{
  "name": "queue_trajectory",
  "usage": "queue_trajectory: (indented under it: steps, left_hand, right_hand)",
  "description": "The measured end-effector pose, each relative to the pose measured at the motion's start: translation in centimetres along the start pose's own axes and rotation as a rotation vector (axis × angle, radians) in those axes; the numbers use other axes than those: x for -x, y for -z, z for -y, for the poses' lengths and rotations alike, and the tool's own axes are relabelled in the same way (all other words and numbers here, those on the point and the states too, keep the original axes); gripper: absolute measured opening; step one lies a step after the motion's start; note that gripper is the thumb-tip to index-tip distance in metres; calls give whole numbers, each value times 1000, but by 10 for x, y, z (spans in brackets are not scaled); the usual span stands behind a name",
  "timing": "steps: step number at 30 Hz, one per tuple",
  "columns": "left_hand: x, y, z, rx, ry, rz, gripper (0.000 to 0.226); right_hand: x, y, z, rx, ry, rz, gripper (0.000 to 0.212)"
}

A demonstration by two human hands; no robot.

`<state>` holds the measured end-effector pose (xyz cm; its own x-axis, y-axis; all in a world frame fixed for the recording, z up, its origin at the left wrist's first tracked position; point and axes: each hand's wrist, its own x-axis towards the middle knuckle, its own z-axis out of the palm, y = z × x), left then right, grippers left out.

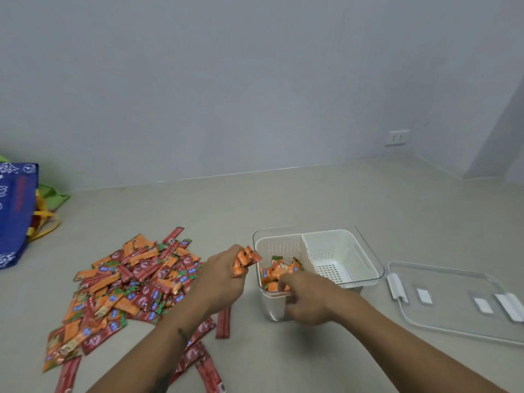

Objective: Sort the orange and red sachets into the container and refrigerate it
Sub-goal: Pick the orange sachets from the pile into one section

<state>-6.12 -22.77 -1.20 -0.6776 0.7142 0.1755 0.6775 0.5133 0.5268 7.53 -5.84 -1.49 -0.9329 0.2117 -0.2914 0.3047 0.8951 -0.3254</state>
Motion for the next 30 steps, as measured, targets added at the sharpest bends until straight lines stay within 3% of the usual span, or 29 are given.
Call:
queue_trajectory:
  steps: [3,10,14,16,21,26,30]
  left_hand:
    - [-19,-3,-19,37,10,-2,10]
    - [-71,-28,-44,25,-23,142,16]
    - [-82,-46,-41,-17,-16,239,45]
    - [-80,-49,-40,-4,-17,235,51]
    - [-64,-41,-23,69,-105,99,40]
    - [-39,-23,2,188,-99,-40,34]
    - [-9,-2,40,236,-41,-16,29]
  right_hand:
    - [0,-17,5,300,15,-160,30]
    - [-3,-25,3,334,18,-295,29]
    - [-4,-25,5,301,15,-323,31]
    - [-4,-26,4,303,9,-325,34]
    - [-3,-31,5,325,-4,-365,35]
    - [-4,-29,9,204,-38,-337,32]
    - [-8,-16,21,-178,-90,-265,30]
